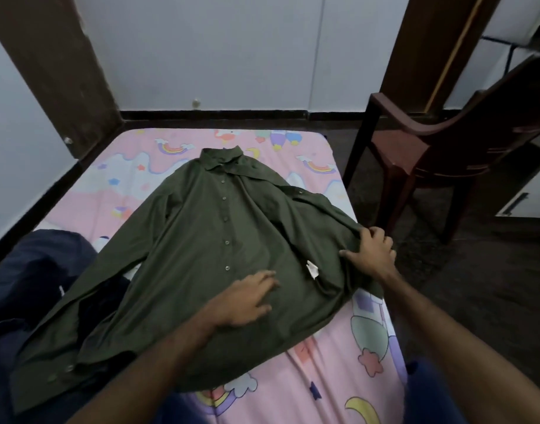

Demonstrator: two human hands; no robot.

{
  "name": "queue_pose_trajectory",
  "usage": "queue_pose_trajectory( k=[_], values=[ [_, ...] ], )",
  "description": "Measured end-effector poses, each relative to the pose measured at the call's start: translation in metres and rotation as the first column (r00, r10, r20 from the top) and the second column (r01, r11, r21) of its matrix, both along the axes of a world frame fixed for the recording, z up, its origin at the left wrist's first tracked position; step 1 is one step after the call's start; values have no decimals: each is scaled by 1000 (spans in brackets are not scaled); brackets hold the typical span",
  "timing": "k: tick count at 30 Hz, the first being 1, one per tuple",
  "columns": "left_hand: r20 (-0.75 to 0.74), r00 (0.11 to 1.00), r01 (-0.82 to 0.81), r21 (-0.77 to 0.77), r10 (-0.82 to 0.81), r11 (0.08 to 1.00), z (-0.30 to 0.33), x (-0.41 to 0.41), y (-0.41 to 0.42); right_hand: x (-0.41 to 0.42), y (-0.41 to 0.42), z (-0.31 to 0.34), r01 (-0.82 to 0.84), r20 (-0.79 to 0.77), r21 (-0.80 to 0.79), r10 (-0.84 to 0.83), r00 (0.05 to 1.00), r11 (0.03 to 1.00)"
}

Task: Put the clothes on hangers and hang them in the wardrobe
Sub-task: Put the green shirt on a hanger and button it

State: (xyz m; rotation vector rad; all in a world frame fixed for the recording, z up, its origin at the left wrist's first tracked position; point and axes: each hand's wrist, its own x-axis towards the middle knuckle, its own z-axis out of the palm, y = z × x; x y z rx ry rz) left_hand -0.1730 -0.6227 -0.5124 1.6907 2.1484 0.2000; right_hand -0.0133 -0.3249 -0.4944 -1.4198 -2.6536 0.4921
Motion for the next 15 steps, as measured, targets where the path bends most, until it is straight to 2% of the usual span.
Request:
queue_pose_trajectory(
  k=[3, 6, 8, 11, 13, 15],
  values=[
    [-144, 988, 42, -58, -50, 997, -24, 24, 18, 1, 26, -2, 124, -131, -57, -130, 983, 991],
    [-248, 967, 62, 2, -59, 998, -33, 27, 19, 3, 50, -2, 124, -48, -139, -132, 990, 982],
    [-220, 974, 57, 20, -51, 998, -35, 20, 17, 5, 57, -7, 81, -47, -150, -89, 995, 985],
    [-169, 985, 42, 5, -41, 999, -33, 13, 17, 8, 64, -13, 65, -198, -213, -108, 974, 975],
    [-134, 991, 5, 9, -4, 1000, -32, 12, 18, 11, 65, -10, 95, -350, -252, -182, 919, 963],
    [-46, 997, -68, 29, 69, 997, -32, 12, 23, 15, 63, -1, 115, -520, -266, -242, 819, 957]
  ],
)
